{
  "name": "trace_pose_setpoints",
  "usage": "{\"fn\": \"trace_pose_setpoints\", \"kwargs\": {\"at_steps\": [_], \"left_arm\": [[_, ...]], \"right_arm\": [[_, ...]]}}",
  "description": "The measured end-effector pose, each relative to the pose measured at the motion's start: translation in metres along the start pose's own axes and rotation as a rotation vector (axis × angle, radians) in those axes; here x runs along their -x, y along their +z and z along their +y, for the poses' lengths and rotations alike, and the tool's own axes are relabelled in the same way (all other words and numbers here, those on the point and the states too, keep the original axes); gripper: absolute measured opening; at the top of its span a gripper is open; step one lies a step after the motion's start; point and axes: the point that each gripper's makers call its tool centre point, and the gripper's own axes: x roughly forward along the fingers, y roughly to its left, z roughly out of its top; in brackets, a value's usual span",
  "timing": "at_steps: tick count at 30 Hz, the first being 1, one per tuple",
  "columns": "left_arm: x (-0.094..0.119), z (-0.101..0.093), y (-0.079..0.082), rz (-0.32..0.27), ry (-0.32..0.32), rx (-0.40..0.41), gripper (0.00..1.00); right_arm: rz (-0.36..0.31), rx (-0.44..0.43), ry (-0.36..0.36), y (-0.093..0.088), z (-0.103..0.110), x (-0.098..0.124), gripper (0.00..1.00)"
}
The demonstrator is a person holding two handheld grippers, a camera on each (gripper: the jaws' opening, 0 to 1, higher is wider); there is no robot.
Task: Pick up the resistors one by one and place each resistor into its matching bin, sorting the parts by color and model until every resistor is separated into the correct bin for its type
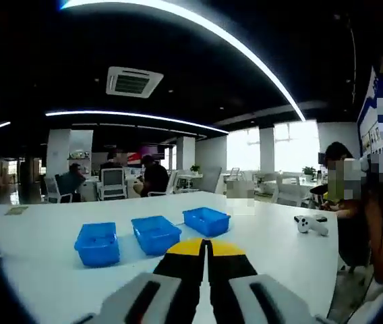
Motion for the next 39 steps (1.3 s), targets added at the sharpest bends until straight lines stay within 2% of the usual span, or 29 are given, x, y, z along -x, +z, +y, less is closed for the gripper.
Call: {"fn": "trace_pose_setpoints", "kwargs": {"at_steps": [5, 14, 17, 20, 21, 22, 23, 26, 31, 35, 39], "left_arm": [[-0.029, -0.005, 0.006, 0.023, -0.023, -0.015, 0.05], [-0.107, -0.021, 0.022, 0.058, -0.093, -0.02, 0.05], [-0.142, -0.028, 0.024, 0.081, -0.123, -0.011, 0.05], [-0.178, -0.031, 0.028, 0.092, -0.126, -0.016, 0.05], [-0.195, -0.032, 0.028, 0.103, -0.13, -0.013, 0.05], [-0.203, -0.032, 0.027, 0.112, -0.132, -0.004, 0.05], [-0.221, -0.033, 0.024, 0.128, -0.132, 0.007, 0.05], [-0.259, -0.032, 0.015, 0.173, -0.116, -0.012, 0.05], [-0.311, -0.032, 0.002, 0.217, -0.092, 0.005, 0.05], [-0.343, -0.029, -0.013, 0.252, -0.061, -0.029, 0.05], [-0.363, -0.021, -0.023, 0.266, -0.025, -0.003, 0.05]], "right_arm": [[-0.001, 0.0, -0.002, 0.0, 0.0, 0.001, 0.41], [-0.01, 0.0, -0.014, 0.003, -0.006, 0.007, 0.41], [-0.014, -0.002, -0.02, 0.003, -0.008, 0.009, 0.41], [-0.016, -0.004, -0.023, 0.003, -0.008, 0.009, 0.41], [-0.015, -0.003, -0.024, 0.003, -0.008, 0.009, 0.41], [-0.015, -0.003, -0.024, 0.003, -0.008, 0.01, 0.41], [-0.016, -0.005, -0.024, 0.003, -0.008, 0.01, 0.41], [-0.019, -0.004, -0.026, 0.003, -0.009, 0.011, 0.41], [-0.021, -0.007, -0.036, 0.002, -0.012, 0.014, 0.41], [-0.023, -0.009, -0.043, 0.002, -0.013, 0.015, 0.41], [-0.024, -0.01, -0.046, 0.001, -0.014, 0.017, 0.41]]}}
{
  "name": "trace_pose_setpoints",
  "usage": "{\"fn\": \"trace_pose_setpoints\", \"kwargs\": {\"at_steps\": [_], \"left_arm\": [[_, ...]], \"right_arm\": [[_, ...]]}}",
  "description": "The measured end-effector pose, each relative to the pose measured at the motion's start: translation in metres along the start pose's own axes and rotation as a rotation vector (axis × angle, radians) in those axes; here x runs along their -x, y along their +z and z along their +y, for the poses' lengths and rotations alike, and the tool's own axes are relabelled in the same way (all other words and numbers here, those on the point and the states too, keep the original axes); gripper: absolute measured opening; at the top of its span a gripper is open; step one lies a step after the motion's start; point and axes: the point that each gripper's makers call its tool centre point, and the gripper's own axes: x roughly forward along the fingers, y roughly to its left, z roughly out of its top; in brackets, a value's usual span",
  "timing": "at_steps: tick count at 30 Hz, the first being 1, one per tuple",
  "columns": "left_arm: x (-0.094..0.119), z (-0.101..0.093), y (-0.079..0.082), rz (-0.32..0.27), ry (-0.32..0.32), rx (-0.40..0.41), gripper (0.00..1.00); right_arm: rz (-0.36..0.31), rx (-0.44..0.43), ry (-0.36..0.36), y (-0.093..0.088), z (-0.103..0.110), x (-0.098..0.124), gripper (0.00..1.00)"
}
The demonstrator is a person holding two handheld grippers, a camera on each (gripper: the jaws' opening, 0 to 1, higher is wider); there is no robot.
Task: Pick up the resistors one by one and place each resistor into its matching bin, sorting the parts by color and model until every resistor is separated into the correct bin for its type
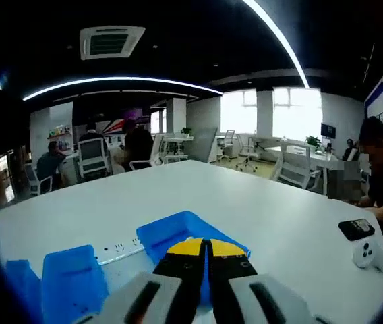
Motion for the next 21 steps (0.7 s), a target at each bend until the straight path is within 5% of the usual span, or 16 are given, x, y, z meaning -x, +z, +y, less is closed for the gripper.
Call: {"fn": "trace_pose_setpoints", "kwargs": {"at_steps": [6, 11, 21], "left_arm": [[-0.008, 0.008, -0.004, -0.012, 0.041, -0.035, 0.05], [-0.008, 0.003, -0.001, -0.032, 0.023, -0.053, 0.29], [0.013, -0.001, 0.01, -0.057, 0.011, -0.072, 0.49]], "right_arm": [[0.0, -0.001, -0.001, 0.0, -0.001, 0.0, 0.41], [0.001, -0.004, -0.001, 0.0, -0.001, -0.001, 0.41], [0.0, 0.002, 0.007, 0.002, 0.002, -0.002, 0.41]]}}
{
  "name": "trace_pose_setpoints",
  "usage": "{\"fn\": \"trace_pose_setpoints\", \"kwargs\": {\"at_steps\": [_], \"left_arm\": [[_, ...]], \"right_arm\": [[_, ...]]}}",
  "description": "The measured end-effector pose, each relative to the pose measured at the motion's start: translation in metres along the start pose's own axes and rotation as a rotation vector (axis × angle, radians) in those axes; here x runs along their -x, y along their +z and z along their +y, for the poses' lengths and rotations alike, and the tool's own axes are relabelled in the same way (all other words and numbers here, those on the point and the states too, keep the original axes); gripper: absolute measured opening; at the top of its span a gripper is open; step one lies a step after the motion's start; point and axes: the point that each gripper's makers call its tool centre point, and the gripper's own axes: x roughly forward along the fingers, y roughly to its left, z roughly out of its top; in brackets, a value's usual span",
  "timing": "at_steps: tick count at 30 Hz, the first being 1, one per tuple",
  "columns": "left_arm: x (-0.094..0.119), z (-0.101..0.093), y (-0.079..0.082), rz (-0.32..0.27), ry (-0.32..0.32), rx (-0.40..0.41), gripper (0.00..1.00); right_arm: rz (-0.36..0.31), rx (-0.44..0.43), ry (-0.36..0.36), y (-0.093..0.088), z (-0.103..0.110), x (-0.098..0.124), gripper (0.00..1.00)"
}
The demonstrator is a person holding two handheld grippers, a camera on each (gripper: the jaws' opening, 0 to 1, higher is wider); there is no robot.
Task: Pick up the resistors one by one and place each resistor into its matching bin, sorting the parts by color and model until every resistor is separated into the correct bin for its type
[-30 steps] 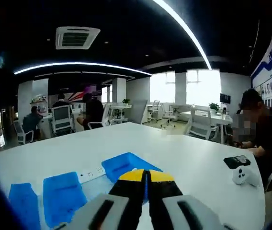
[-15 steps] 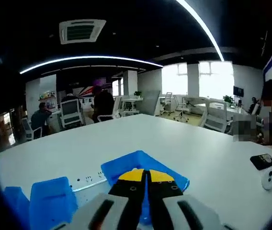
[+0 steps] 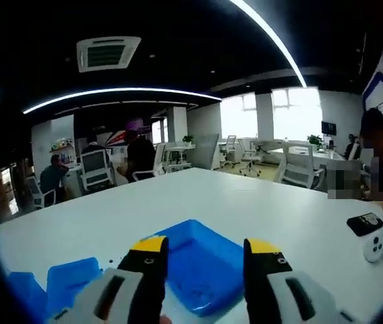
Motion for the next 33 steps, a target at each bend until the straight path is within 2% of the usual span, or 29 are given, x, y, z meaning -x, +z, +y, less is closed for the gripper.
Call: {"fn": "trace_pose_setpoints", "kwargs": {"at_steps": [2, 6, 9, 11, 13, 14, 16, 19, 23, 25, 27, 30, 33], "left_arm": [[0.013, -0.002, 0.003, -0.01, -0.014, -0.012, 0.49], [0.054, 0.002, 0.006, -0.02, -0.039, -0.041, 0.49], [0.09, 0.008, 0.012, -0.059, -0.048, -0.003, 0.48], [0.123, 0.012, 0.013, -0.074, -0.047, 0.008, 0.48], [0.159, 0.024, 0.018, -0.121, 0.005, 0.006, 0.42], [0.185, 0.029, 0.019, -0.141, 0.022, 0.007, 0.39], [0.221, 0.035, 0.018, -0.174, 0.027, 0.065, 0.38], [0.272, 0.042, 0.008, -0.194, 0.041, 0.089, 0.38], [0.327, 0.043, -0.015, -0.21, 0.06, 0.083, 0.38], [0.346, 0.037, -0.025, -0.217, 0.051, 0.084, 0.39], [0.366, 0.025, -0.039, -0.23, 0.04, 0.052, 0.4], [0.385, 0.015, -0.056, -0.241, 0.034, 0.033, 0.4], [0.397, 0.012, -0.066, -0.249, 0.019, 0.048, 0.43]], "right_arm": [[0.001, 0.001, 0.002, 0.0, 0.0, 0.0, 0.41], [0.0, 0.0, 0.006, 0.0, 0.001, -0.002, 0.41], [0.004, 0.0, 0.013, -0.001, 0.003, -0.005, 0.41], [0.007, -0.001, 0.018, -0.001, 0.006, -0.007, 0.41], [0.009, 0.001, 0.024, -0.001, 0.009, -0.01, 0.41], [0.008, -0.003, 0.028, -0.001, 0.011, -0.011, 0.41], [0.002, -0.005, 0.018, 0.001, 0.012, -0.015, 0.41], [-0.008, -0.001, -0.007, 0.004, 0.012, -0.019, 0.41], [-0.024, -0.004, -0.017, 0.011, 0.017, -0.022, 0.41], [-0.028, -0.001, -0.02, 0.013, 0.022, -0.025, 0.41], [-0.03, 0.006, -0.016, 0.016, 0.029, -0.028, 0.41], [0.002, 0.077, -0.043, 0.015, 0.034, -0.033, 0.41], [0.007, 0.076, -0.028, 0.015, 0.042, -0.039, 0.41]]}}
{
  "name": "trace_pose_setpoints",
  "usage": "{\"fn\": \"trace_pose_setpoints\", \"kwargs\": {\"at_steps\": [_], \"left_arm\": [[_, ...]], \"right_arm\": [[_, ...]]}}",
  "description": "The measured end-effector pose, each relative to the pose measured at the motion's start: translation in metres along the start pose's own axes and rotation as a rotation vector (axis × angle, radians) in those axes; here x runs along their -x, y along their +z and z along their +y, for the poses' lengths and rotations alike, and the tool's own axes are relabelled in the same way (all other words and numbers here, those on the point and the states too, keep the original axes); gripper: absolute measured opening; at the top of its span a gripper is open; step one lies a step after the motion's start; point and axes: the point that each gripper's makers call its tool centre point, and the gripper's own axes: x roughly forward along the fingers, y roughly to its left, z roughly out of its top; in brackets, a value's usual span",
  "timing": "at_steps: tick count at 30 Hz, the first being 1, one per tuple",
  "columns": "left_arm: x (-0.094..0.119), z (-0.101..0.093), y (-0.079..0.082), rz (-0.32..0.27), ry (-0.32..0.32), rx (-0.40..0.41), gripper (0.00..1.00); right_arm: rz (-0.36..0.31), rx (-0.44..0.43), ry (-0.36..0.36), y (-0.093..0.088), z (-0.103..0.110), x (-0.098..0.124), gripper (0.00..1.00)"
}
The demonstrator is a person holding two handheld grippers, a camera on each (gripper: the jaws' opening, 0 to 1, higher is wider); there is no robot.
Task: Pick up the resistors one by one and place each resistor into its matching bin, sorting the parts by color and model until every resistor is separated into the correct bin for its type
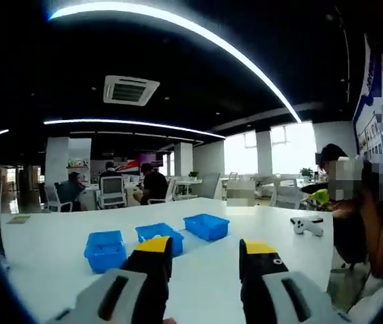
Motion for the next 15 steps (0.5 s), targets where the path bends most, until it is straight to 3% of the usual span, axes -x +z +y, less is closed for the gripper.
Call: {"fn": "trace_pose_setpoints", "kwargs": {"at_steps": [6, 8, 11, 15], "left_arm": [[0.012, 0.01, -0.004, 0.011, 0.024, -0.011, 0.4], [0.014, 0.014, 0.005, -0.04, 0.036, 0.046, 0.39], [0.012, 0.019, 0.005, -0.058, 0.051, 0.076, 0.4], [0.008, 0.029, -0.006, -0.041, 0.071, 0.101, 0.41]], "right_arm": [[0.016, 0.023, 0.029, 0.0, 0.016, -0.009, 0.41], [0.018, 0.024, 0.038, -0.001, 0.021, -0.013, 0.41], [0.021, 0.025, 0.052, -0.003, 0.026, -0.016, 0.42], [0.024, 0.019, 0.055, -0.004, 0.023, -0.016, 0.42]]}}
